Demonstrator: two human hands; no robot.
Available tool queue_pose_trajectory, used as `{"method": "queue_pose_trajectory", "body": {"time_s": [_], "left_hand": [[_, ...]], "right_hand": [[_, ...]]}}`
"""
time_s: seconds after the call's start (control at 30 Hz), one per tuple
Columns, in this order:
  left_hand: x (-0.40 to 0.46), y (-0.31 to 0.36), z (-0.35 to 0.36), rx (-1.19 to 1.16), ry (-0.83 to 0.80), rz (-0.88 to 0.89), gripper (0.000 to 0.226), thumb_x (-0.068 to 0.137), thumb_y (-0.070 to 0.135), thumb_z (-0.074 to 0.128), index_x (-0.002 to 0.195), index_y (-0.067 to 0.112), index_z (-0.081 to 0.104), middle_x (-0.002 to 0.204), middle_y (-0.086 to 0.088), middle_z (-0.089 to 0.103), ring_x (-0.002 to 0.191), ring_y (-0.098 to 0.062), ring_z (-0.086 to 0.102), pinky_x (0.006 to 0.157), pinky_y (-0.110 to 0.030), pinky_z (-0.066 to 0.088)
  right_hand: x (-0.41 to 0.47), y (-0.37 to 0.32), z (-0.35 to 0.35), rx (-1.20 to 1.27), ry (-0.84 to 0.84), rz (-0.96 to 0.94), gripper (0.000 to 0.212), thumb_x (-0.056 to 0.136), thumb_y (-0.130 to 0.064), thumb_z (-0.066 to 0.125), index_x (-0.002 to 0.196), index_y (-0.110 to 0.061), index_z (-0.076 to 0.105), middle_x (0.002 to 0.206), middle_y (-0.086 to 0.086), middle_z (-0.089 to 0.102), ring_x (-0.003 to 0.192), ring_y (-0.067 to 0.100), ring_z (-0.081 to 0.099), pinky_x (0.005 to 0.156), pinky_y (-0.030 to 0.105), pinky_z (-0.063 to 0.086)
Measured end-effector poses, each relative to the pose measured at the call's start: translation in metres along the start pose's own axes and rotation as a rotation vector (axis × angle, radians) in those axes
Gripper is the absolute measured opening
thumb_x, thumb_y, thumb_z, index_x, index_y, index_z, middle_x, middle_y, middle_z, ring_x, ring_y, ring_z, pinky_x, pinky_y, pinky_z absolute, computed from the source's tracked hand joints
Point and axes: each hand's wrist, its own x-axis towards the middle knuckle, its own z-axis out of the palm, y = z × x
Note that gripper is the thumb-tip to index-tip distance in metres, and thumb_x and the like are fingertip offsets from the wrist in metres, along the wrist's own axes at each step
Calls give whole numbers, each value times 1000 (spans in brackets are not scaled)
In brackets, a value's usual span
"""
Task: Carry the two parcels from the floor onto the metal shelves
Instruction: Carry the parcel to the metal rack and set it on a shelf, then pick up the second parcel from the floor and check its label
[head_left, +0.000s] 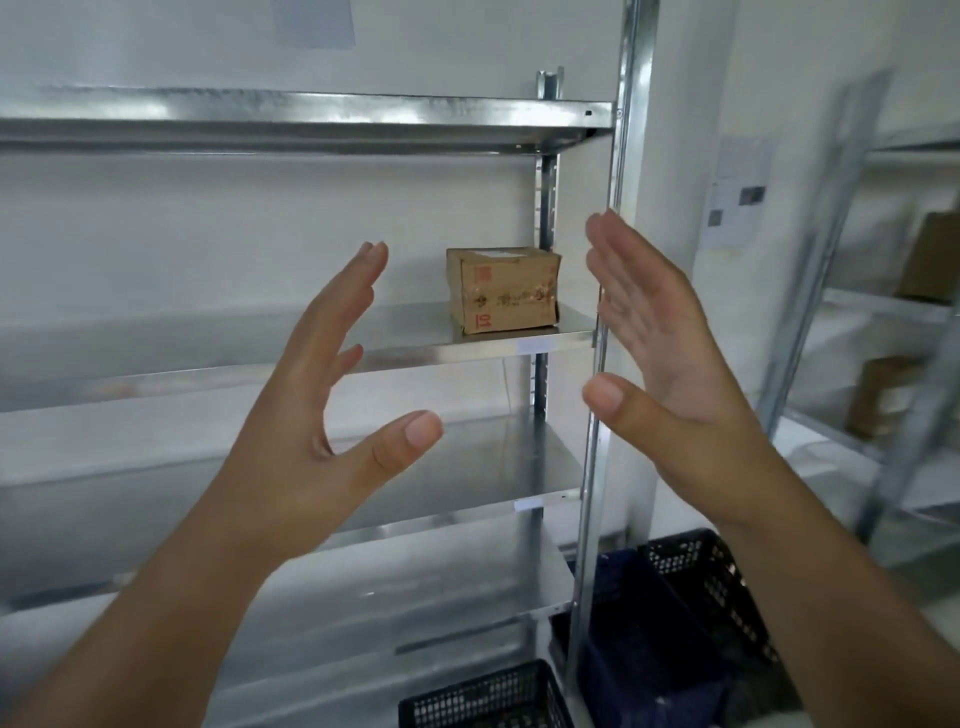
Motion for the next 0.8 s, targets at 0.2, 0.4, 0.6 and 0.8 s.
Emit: {"method": "queue_pose_trajectory", "body": {"time_s": [0.2, 0.4, 0.6, 0.8], "left_hand": [[-59, -4, -30, -152, -105, -14, 106, 80, 79, 64, 166, 34, 22, 171, 25, 26, 159, -4, 28, 125, -52, 32], [-107, 23, -34, -297, -152, -12, 97, 80, 80, 64, 160, 44, 25, 169, 27, 28, 159, -5, 29, 125, -54, 32], [-152, 69, -38, -298, -206, -16, 98, 81, 79, 64, 162, 40, 24, 169, 26, 28, 159, -5, 29, 125, -52, 33], [-198, 130, -11, -333, -303, -29, 104, 80, 80, 63, 165, 34, 24, 170, 25, 29, 159, -6, 30, 124, -53, 33]], "right_hand": [[-44, -66, 53, -103, 58, 90, 96, 85, -68, 59, 161, -26, 18, 170, -10, 24, 158, 7, 22, 129, 51, 20], [-96, -121, 69, -186, 96, 187, 87, 89, -51, 64, 160, -30, 17, 171, -12, 22, 158, 6, 21, 128, 51, 22], [-150, -166, 69, -197, 129, 211, 87, 87, -55, 64, 158, -33, 18, 171, -10, 22, 158, 8, 22, 128, 51, 23], [-231, -222, 46, -187, 221, 271, 85, 85, -61, 65, 155, -43, 19, 171, -12, 20, 159, 8, 20, 127, 53, 22]]}}
